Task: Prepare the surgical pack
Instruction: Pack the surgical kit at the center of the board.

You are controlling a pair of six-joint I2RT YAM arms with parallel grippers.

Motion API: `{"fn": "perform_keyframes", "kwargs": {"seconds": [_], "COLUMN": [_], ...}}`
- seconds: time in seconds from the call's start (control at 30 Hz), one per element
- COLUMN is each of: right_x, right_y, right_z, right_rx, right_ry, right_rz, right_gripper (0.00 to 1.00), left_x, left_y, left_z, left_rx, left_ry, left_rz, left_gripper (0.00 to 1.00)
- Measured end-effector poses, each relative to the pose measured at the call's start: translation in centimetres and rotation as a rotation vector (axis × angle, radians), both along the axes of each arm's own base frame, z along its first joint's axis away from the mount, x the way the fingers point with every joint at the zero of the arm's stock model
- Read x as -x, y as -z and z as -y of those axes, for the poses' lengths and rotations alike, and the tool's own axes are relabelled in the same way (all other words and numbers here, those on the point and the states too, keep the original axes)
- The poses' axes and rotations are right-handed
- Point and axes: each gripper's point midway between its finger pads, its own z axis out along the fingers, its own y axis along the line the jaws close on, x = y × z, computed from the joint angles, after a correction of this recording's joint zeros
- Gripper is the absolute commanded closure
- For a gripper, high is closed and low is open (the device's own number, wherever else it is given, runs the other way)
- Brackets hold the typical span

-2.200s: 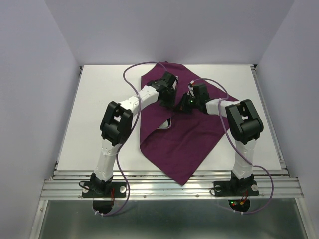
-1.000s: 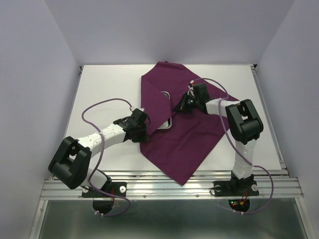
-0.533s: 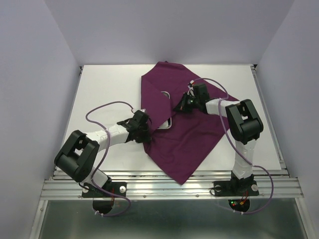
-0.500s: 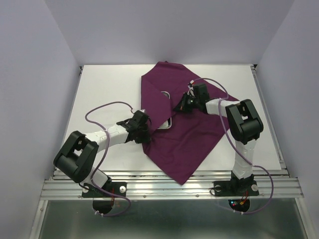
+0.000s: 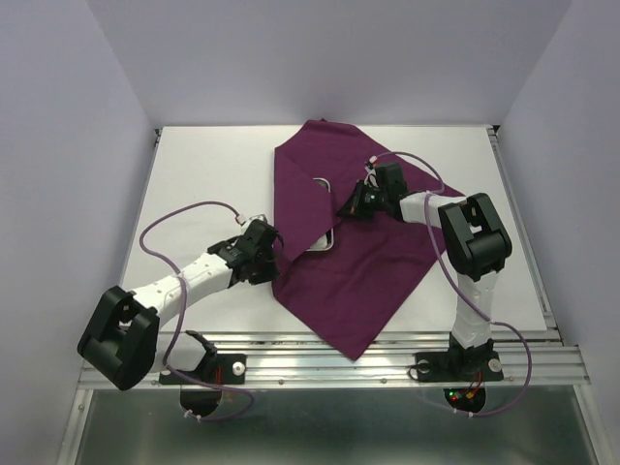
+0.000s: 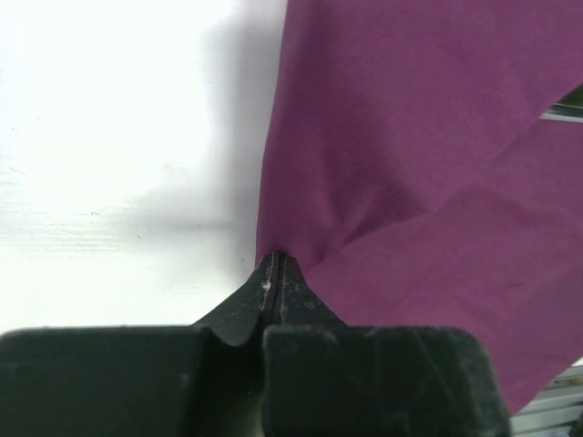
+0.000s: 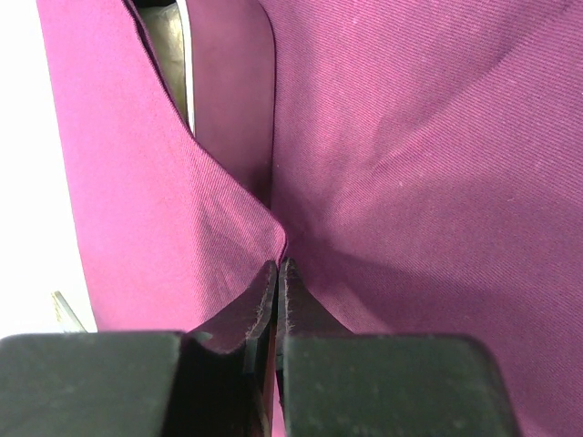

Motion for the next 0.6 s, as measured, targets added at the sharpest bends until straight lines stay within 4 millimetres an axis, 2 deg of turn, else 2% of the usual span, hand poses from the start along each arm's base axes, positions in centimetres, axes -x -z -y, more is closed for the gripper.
{"fn": "perform_keyframes", "kwargs": {"seconds": [0.4, 0.5, 0.6], "right_x": [0.0, 0.1, 0.1], "right_y": [0.1, 0.1, 0.1], "right_z": [0.0, 0.0, 0.0], "right_rx": [0.001, 0.001, 0.001], "right_ry": [0.000, 0.000, 0.000], "right_rz": [-0.001, -0.003, -0.002], "right_gripper": [0.99, 0.99, 0.99], "left_x": [-1.1, -2.0, -1.8], "left_y": [3.3, 3.2, 3.0], "left_z": [0.1, 0.7, 0.5], "left_rx": [-0.066, -0.052, -0.059], "left_ry": [-0.016, -0.015, -0.016], "left_rz": [-0.043, -0.025, -0.025], "left_gripper": [1.00, 1.00, 1.00]}}
